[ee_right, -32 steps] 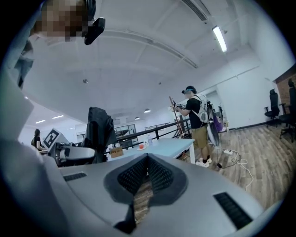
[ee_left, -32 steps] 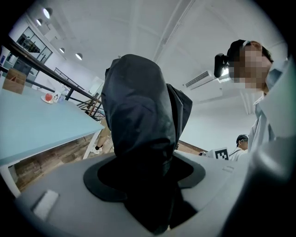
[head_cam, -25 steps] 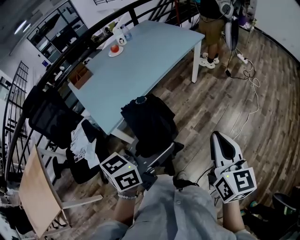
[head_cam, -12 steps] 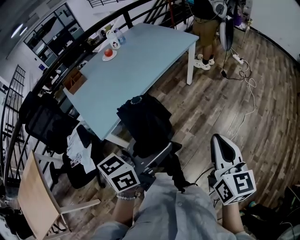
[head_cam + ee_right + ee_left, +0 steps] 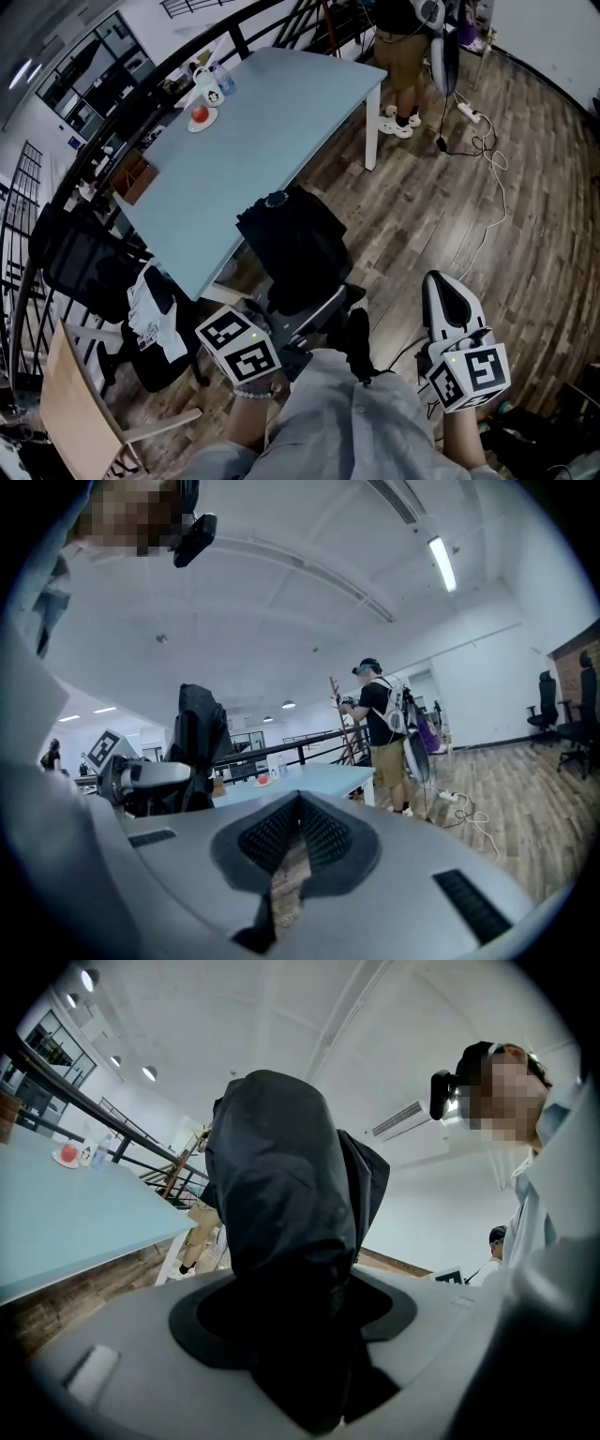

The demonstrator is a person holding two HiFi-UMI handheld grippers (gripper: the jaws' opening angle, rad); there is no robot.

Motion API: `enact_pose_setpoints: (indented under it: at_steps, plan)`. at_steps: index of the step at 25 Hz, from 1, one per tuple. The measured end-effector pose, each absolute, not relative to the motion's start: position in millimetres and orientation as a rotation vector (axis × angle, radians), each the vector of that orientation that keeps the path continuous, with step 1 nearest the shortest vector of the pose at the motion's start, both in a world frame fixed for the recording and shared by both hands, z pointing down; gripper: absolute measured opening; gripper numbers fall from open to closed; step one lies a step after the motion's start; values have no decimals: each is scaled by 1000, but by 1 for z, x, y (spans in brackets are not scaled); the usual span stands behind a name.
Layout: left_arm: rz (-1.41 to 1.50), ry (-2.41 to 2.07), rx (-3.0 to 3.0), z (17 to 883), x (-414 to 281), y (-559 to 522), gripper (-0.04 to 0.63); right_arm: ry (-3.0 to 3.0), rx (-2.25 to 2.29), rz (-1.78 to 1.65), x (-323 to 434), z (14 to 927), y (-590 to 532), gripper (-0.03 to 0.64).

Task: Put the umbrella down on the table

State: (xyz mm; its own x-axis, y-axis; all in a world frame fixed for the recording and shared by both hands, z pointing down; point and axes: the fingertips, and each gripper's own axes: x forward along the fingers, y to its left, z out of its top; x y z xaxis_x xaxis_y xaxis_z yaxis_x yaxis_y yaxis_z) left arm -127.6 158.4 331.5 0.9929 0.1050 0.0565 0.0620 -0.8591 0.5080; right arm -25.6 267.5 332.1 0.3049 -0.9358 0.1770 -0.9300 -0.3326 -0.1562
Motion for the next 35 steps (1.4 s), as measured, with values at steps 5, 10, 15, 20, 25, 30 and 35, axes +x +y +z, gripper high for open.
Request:
enact_pose_setpoints:
  at_steps: [5,10,15,20,25,30,35]
  plan:
    - [111,148,2606,331,-95,139,273,1773,-2536,-381,9,333,249,-2]
    - [110,156,2602,329,-59,111,273,1797,-2554,-367,41,329,218,-2]
    - [107,164,2589,326,-23,84,273,1811,-2548,-361,72,322,188,-2]
    - [103,170,2596,323,11,60,273,1815,-2559,-364,103,319,164,-2]
    - [103,171,2604,320,44,31,273,1804,-2569,-353,141,314,137,-2]
    - [63,161,2599,320,71,5,273,1825,-2559,-332,168,315,111,-2]
    - [38,137,2574,321,90,-20,273,1855,-2538,-338,189,317,83,-2]
